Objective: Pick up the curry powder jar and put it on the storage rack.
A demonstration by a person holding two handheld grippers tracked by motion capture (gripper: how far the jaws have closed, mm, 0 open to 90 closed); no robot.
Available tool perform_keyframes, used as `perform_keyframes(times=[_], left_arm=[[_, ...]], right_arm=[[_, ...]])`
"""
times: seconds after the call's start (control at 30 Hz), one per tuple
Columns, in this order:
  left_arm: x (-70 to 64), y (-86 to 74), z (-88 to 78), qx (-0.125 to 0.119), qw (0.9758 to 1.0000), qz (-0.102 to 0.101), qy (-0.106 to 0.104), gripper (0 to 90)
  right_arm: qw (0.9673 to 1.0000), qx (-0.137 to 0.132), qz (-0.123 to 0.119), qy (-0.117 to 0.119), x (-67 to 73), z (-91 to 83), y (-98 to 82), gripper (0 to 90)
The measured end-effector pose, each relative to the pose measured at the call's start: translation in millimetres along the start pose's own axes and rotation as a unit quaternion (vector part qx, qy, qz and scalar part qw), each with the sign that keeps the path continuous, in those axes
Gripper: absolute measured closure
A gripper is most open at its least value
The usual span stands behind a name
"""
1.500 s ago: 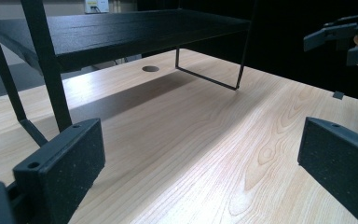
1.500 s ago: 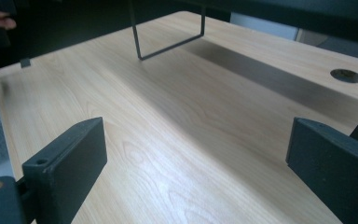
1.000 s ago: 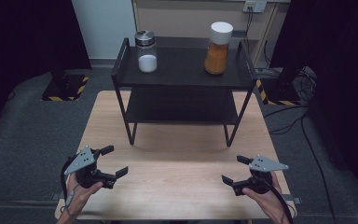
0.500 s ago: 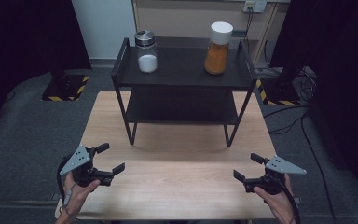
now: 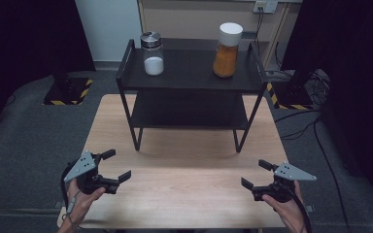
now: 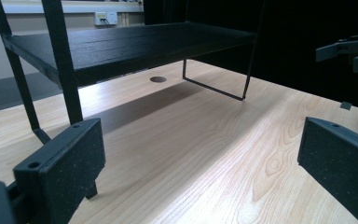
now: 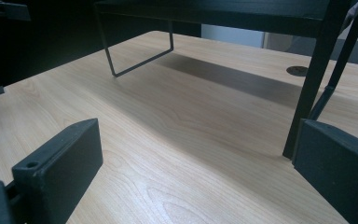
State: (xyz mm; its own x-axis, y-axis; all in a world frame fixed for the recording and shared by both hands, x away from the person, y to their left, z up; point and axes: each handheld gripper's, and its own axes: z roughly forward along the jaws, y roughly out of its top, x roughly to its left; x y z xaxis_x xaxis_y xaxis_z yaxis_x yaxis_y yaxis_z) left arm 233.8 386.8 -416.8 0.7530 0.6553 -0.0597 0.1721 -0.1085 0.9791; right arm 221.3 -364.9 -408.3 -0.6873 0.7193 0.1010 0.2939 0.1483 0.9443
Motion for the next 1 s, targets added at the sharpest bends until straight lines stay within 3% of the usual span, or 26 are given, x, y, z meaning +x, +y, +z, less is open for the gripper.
perform_keyframes(times=[1.0], left_arm=[[0.9,0.5,1.4,0.001,1.0000,0.001,-0.003,0.0]], right_arm=[[0.9999,-0.008,0.003,0.009,-2.7,0.4,-2.4,2.0]])
